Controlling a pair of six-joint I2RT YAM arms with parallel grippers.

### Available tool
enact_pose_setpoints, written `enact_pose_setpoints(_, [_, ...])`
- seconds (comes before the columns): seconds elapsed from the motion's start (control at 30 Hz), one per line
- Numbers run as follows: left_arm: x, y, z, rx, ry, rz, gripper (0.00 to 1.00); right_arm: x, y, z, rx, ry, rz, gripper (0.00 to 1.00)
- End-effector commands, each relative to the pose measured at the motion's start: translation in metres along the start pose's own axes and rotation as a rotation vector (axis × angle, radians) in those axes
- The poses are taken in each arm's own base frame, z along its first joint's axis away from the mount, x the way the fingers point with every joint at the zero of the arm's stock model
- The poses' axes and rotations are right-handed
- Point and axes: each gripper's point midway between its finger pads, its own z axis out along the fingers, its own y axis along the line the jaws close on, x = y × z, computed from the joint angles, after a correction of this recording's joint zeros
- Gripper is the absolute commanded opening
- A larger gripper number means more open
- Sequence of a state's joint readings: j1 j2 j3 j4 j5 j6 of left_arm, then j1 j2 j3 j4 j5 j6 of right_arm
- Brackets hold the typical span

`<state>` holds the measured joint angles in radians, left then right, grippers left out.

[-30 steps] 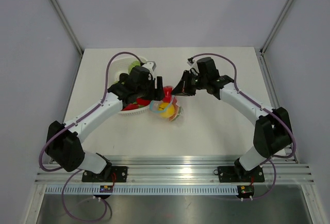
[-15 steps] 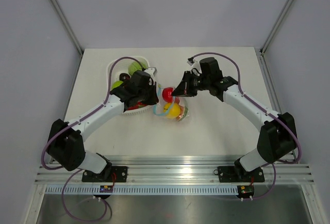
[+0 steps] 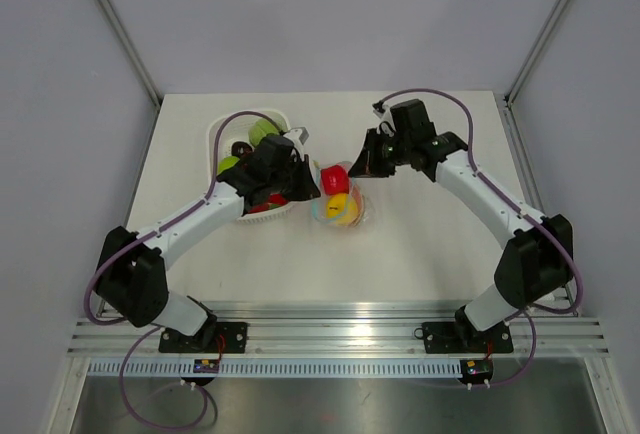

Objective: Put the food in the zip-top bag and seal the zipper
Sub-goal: Zip the zipper food storage bag at the center of the board.

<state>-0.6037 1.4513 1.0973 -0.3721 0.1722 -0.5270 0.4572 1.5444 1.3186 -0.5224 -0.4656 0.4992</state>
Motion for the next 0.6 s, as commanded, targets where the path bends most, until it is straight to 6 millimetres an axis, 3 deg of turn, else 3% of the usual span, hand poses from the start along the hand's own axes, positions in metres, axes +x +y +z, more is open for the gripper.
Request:
enact_pose_setpoints(0.0, [-0.025, -0.038, 0.012, 0.128, -0.043, -0.097, 0.00, -0.054, -0.012, -0.014, 0.175, -0.123, -0.144, 0.09])
enact_pose_setpoints(0.03, [-0.026, -0.039, 0.015, 0.122, -0.041, -0.108, 0.00, -0.056, -0.018, -0.012, 0.209, -0.111, -0.151, 0.14])
enact_pose_setpoints(0.07, [-0.026, -0.039, 0.017, 0.112, -0.037, -0.131, 0.00, -0.058, -0.018, -0.016, 0.227, -0.111, -0.157, 0.31])
enact_pose_setpoints(0.2, [-0.025, -0.027, 0.026, 0.036, -0.026, -0.178, 0.00, -0.045, -0.032, -0.027, 0.262, -0.145, -0.192, 0.61])
enact_pose_setpoints(0.23, [-0.028, -0.028, 0.027, 0.033, -0.032, -0.183, 0.00, -0.044, -0.025, -0.040, 0.245, -0.184, -0.207, 0.64])
enact_pose_setpoints(0.33, [-0.029, -0.033, 0.027, 0.051, -0.024, -0.213, 0.00, -0.018, -0.037, -0.048, 0.236, -0.203, -0.250, 0.65])
enact_pose_setpoints(0.5, [-0.034, -0.036, 0.023, 0.041, -0.031, -0.258, 0.00, -0.004, -0.041, -0.062, 0.309, -0.250, -0.371, 0.65])
enact_pose_setpoints(0.57, [-0.037, -0.039, 0.019, 0.047, -0.039, -0.274, 0.00, 0.006, -0.032, -0.062, 0.302, -0.250, -0.443, 0.65])
